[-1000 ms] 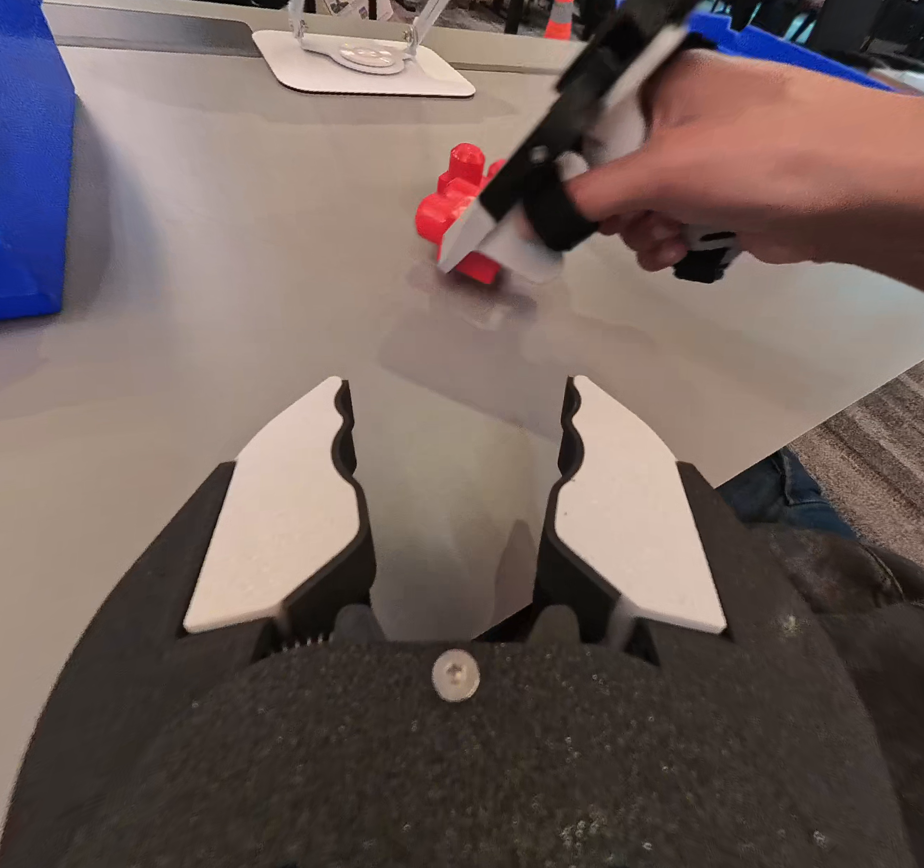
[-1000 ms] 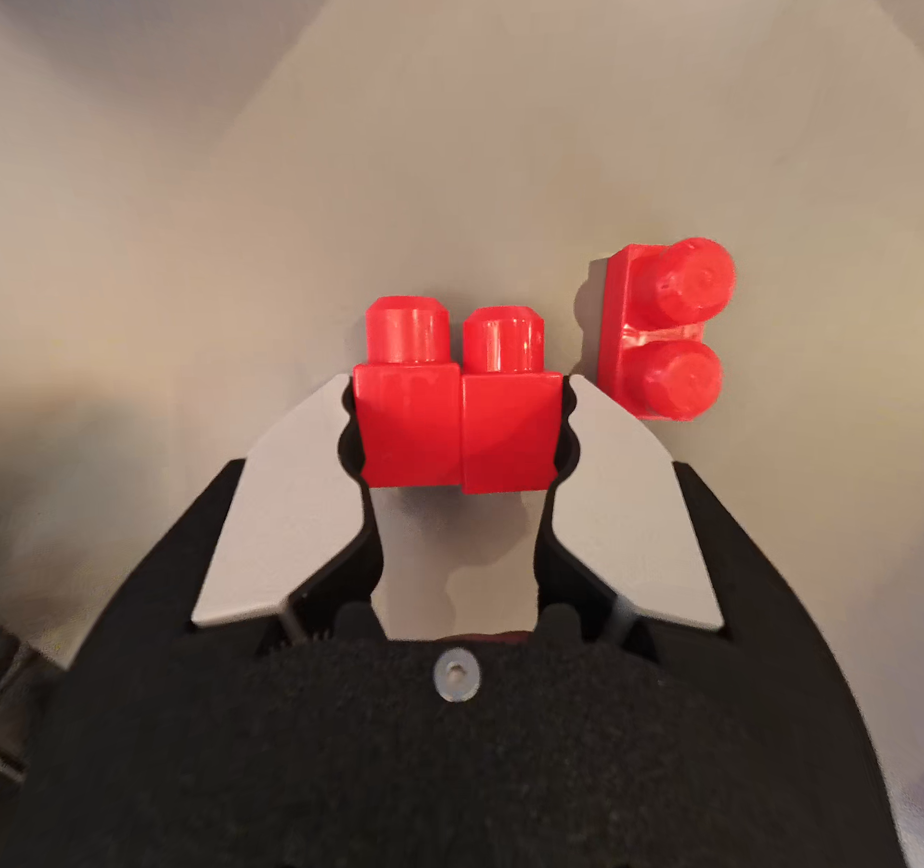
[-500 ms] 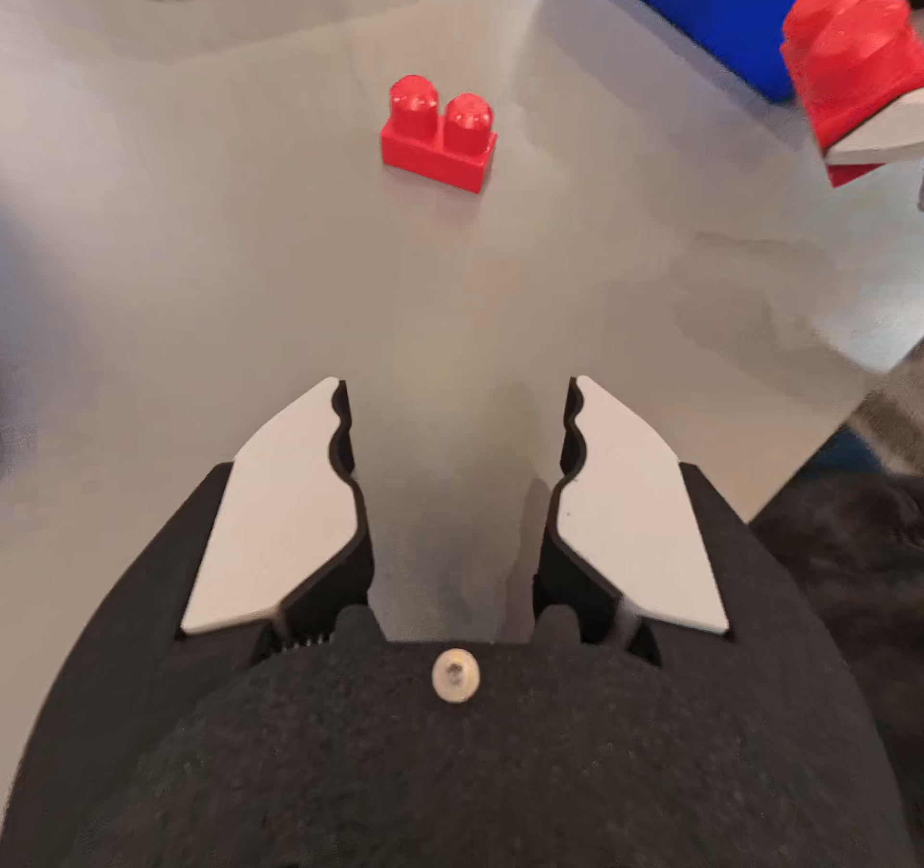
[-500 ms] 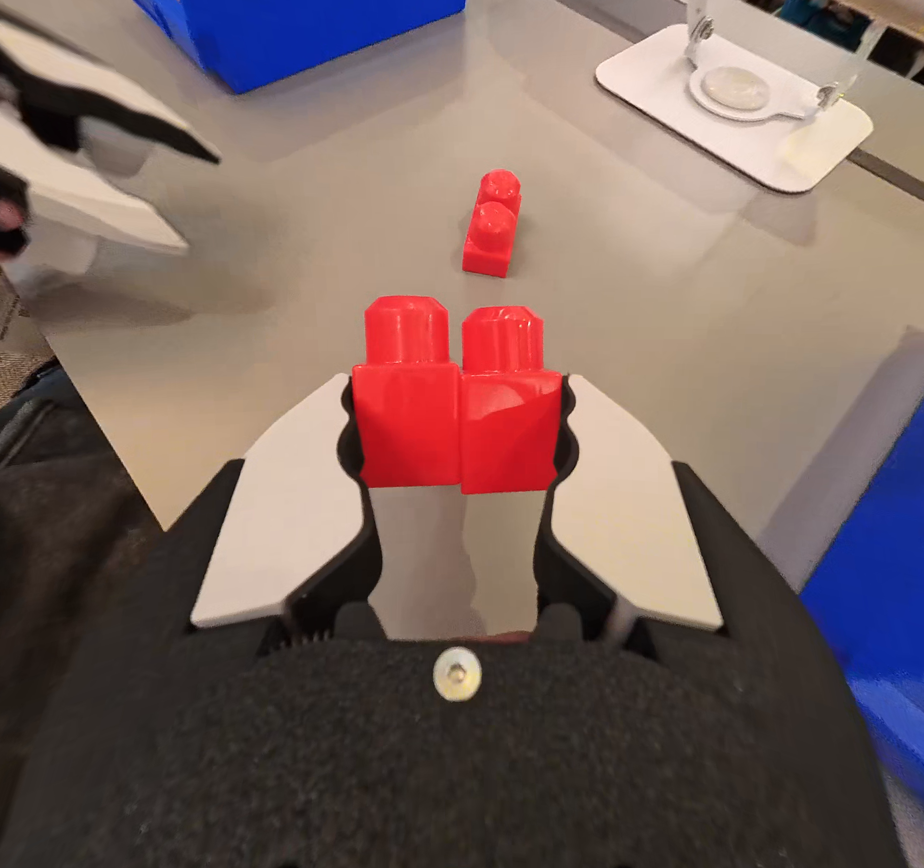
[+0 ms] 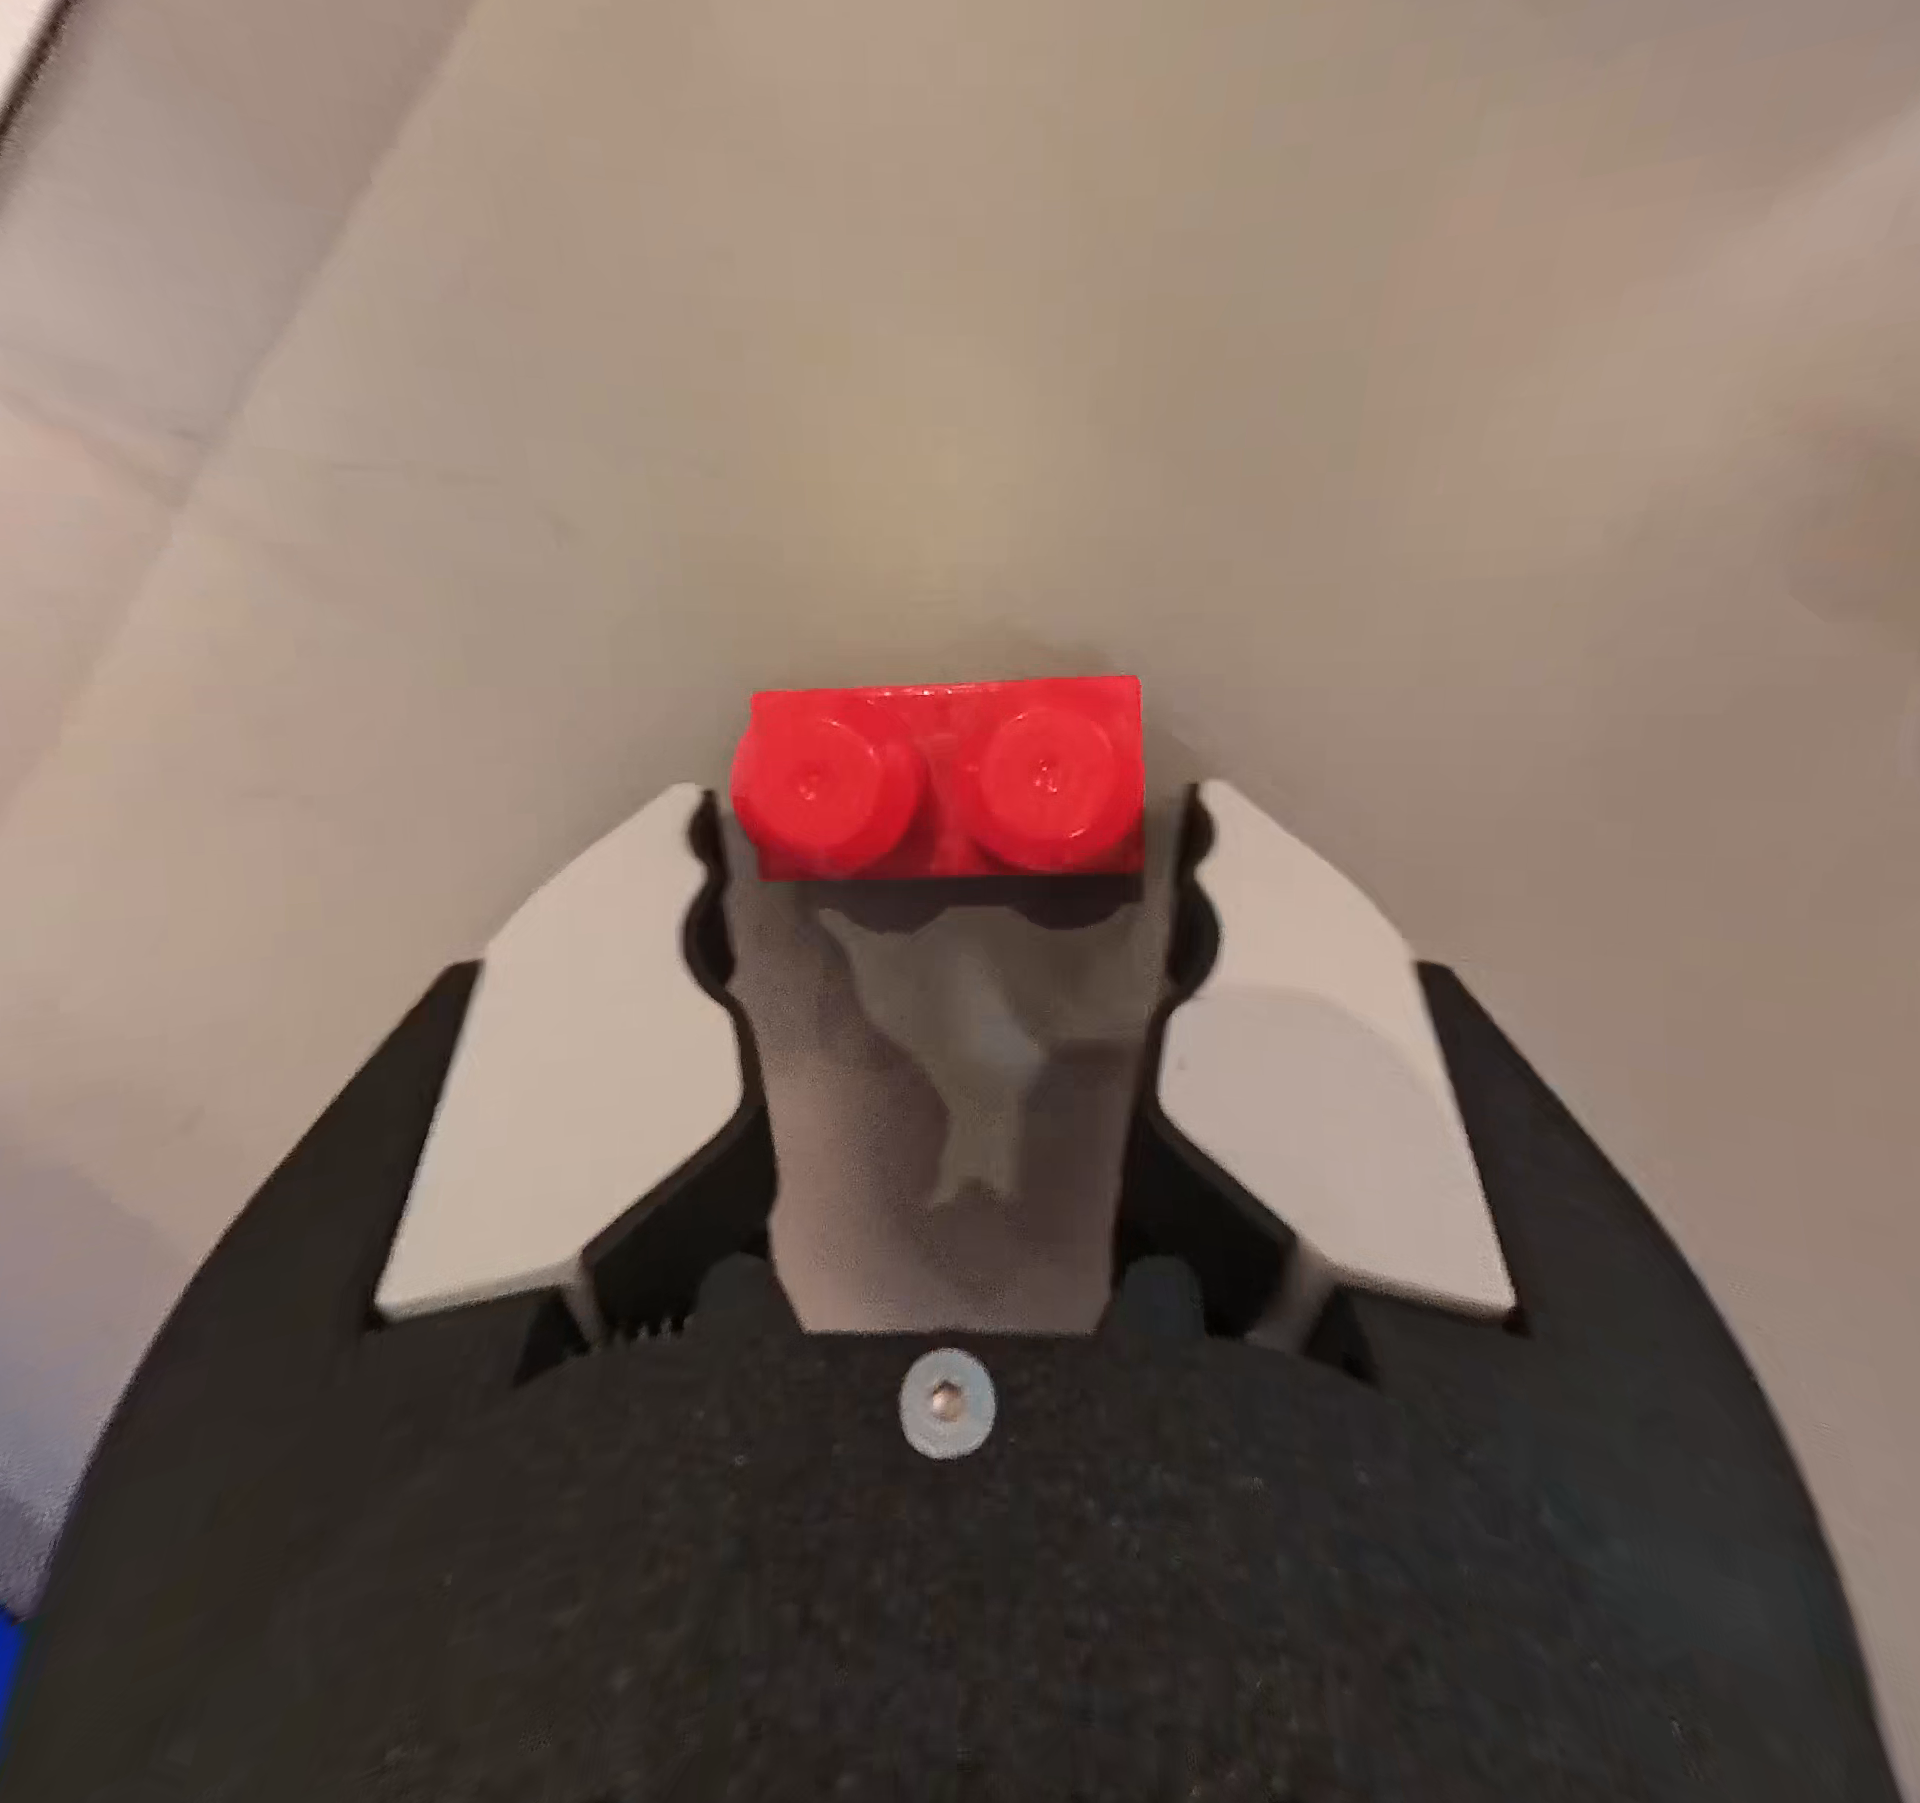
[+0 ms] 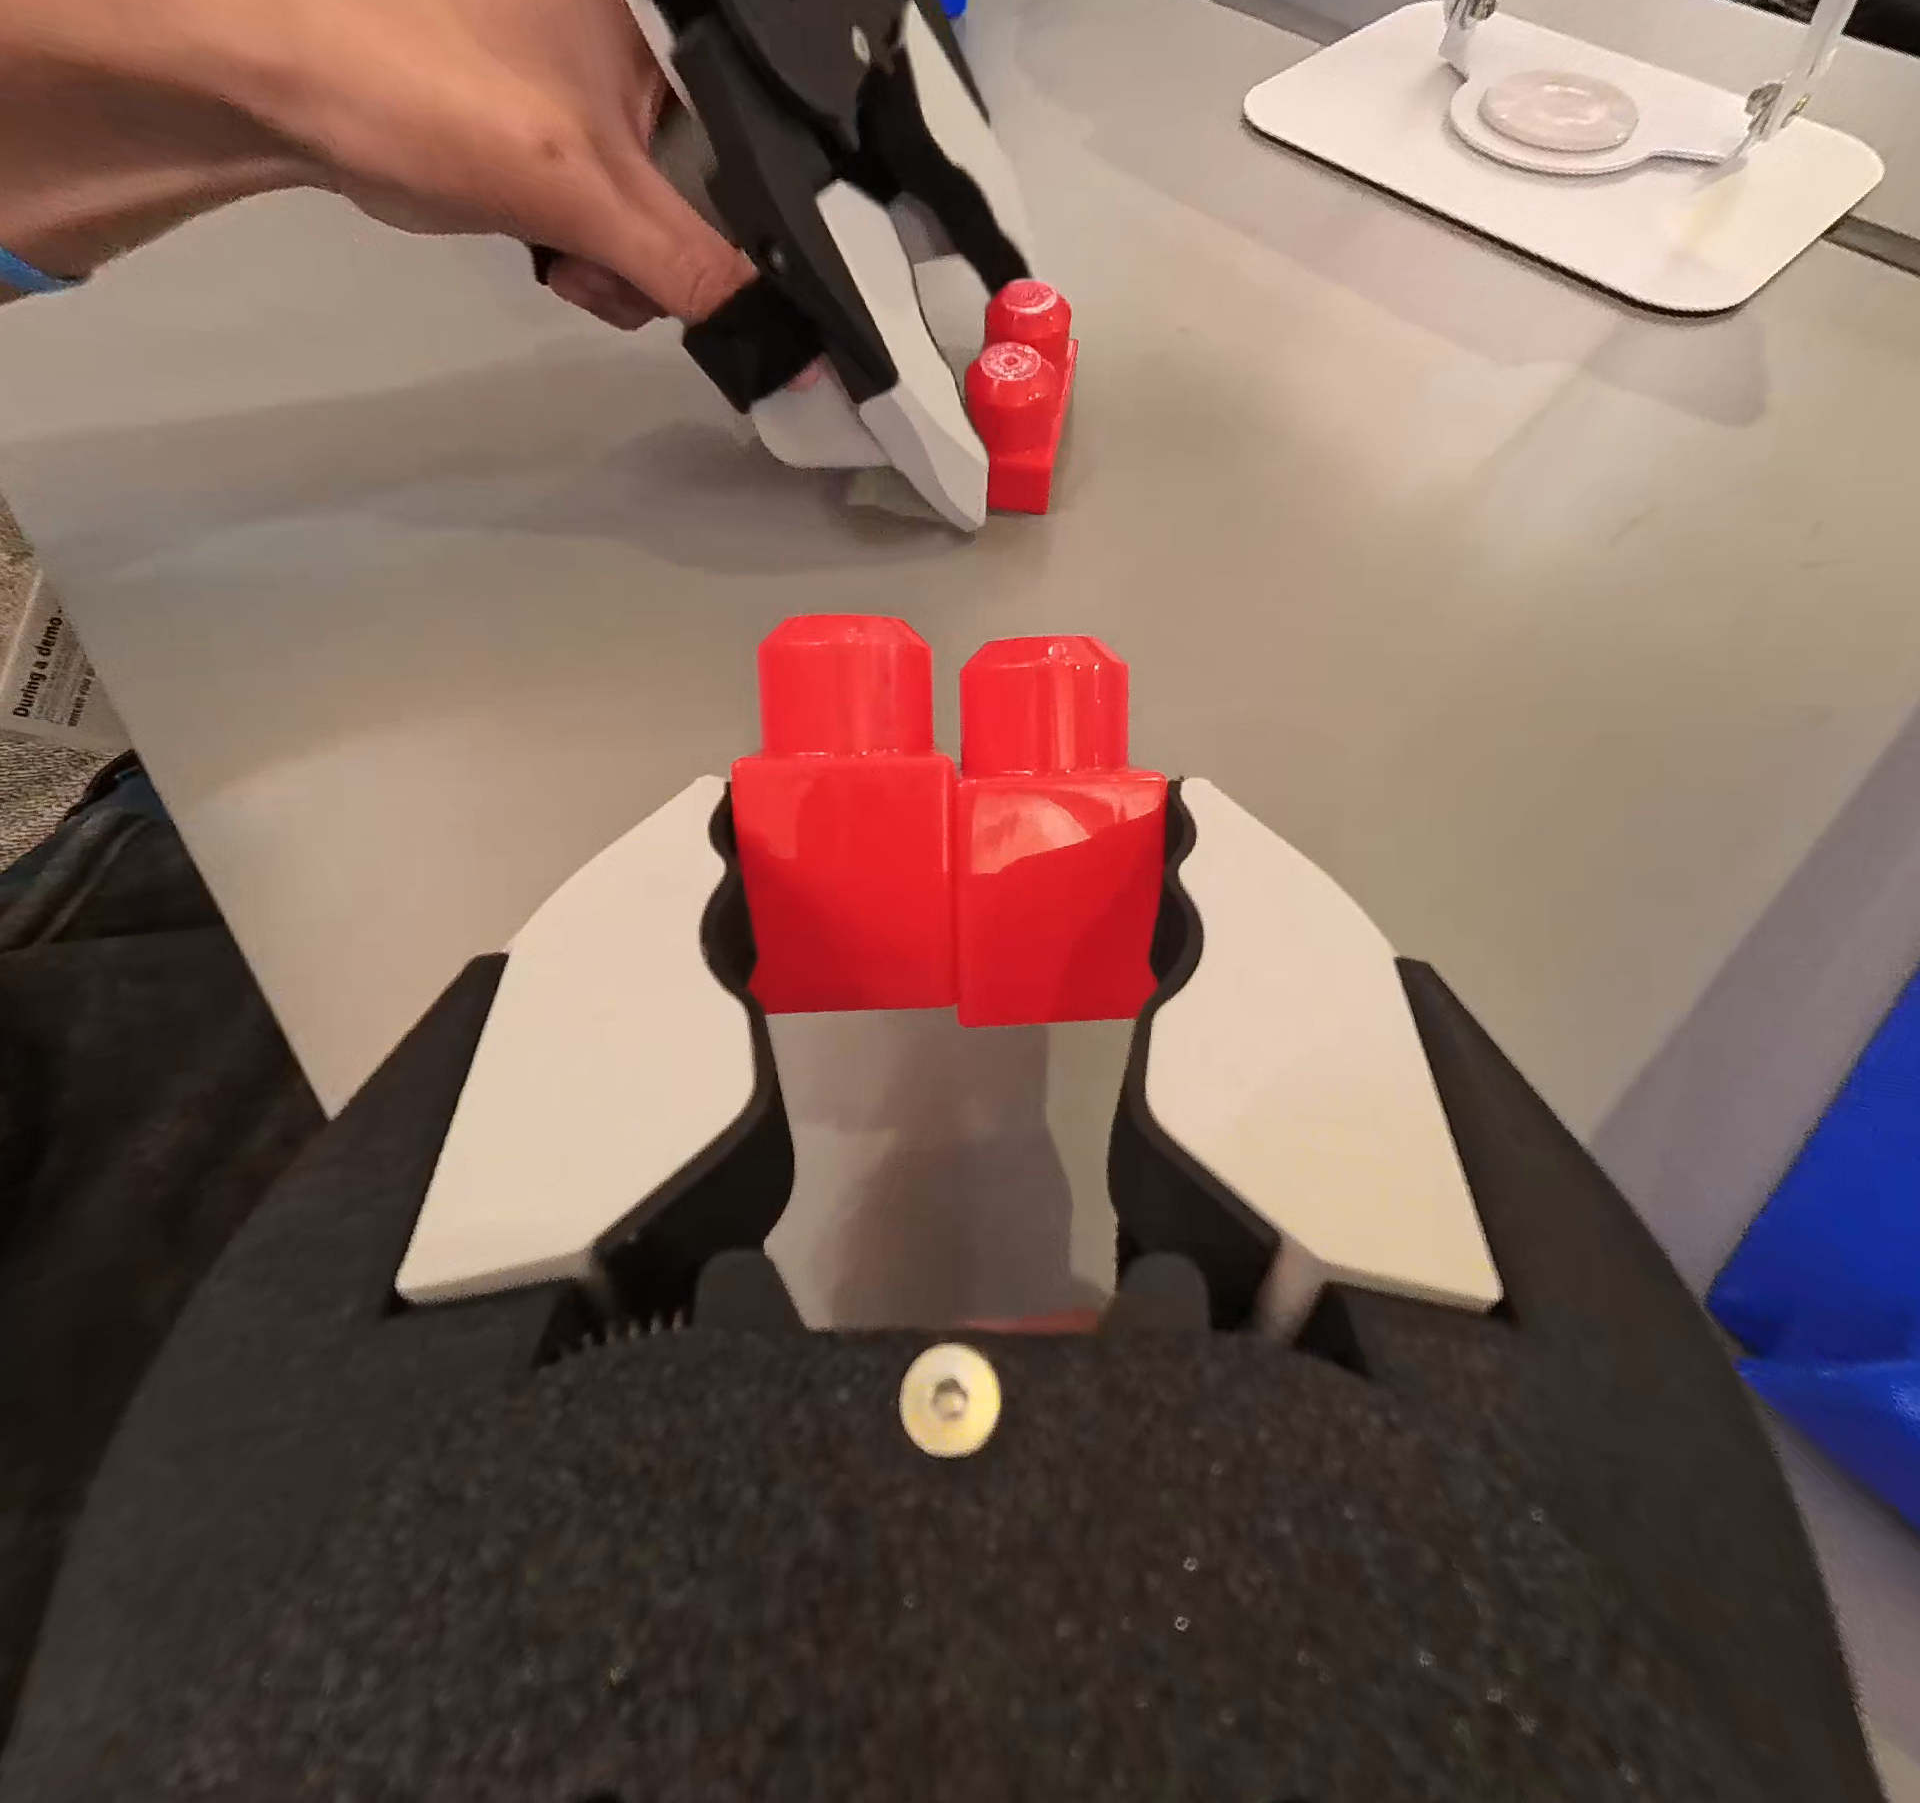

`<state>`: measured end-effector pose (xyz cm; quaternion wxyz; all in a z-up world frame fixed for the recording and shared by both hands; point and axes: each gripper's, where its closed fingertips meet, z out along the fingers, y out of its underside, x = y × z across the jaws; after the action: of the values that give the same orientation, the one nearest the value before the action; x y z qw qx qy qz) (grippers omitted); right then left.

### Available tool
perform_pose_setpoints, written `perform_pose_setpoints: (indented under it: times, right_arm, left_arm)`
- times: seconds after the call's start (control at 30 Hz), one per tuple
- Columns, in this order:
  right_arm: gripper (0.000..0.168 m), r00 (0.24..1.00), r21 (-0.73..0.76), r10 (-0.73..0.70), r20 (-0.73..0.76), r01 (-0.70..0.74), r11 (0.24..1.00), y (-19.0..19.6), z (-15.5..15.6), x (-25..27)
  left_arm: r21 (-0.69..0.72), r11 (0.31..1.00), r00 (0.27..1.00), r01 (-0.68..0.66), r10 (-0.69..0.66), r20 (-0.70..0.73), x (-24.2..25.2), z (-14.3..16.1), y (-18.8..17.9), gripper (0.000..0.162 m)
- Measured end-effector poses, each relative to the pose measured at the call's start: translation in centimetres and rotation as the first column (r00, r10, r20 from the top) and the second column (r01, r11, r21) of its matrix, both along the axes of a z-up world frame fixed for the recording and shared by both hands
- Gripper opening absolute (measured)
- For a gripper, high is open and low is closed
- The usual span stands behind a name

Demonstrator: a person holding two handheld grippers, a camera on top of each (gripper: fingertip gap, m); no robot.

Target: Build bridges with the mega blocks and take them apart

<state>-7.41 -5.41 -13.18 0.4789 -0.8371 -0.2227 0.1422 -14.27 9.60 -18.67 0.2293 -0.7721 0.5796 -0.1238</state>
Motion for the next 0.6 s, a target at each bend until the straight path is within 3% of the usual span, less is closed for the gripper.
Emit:
perform_pose_setpoints:
  times: [0.03, 0.17, 0.23, 0.4, 0.6]
  right_arm:
    - [0.075, 1.000, 0.000, 0.002, -0.005, -0.002, 1.000, 0.1, 0.0, 0.1]
    - [0.075, 0.997, -0.034, 0.030, -0.065, -0.032, 0.999, 0.4, -0.6, 0.0]
    - [0.075, 0.990, -0.044, 0.061, -0.130, -0.067, 0.997, 0.6, -0.4, -0.5]
    - [0.075, 0.960, -0.019, 0.156, -0.231, -0.165, 0.986, 0.3, -0.1, -2.3]
    - [0.075, 0.918, 0.032, 0.349, -0.186, -0.350, 0.936, 1.2, 0.9, -6.3]
  left_arm:
    - [-0.010, 1.000, 1.000, 0.015, -0.015, 0.003, 0.1, -0.3, -0.1, 0.073]
    - [-0.032, 0.993, 0.992, 0.114, -0.112, 0.060, 0.1, -0.3, -0.9, 0.072]
    - [-0.053, 0.979, 0.969, 0.197, -0.186, 0.165, 0.0, 0.8, -2.0, 0.072]
    - [-0.069, 0.910, 0.755, 0.409, -0.294, 0.587, -2.4, 8.2, -6.6, 0.072]
    - [-0.051, 0.820, 0.534, 0.569, -0.322, 0.782, -5.1, 12.0, -10.2, 0.072]
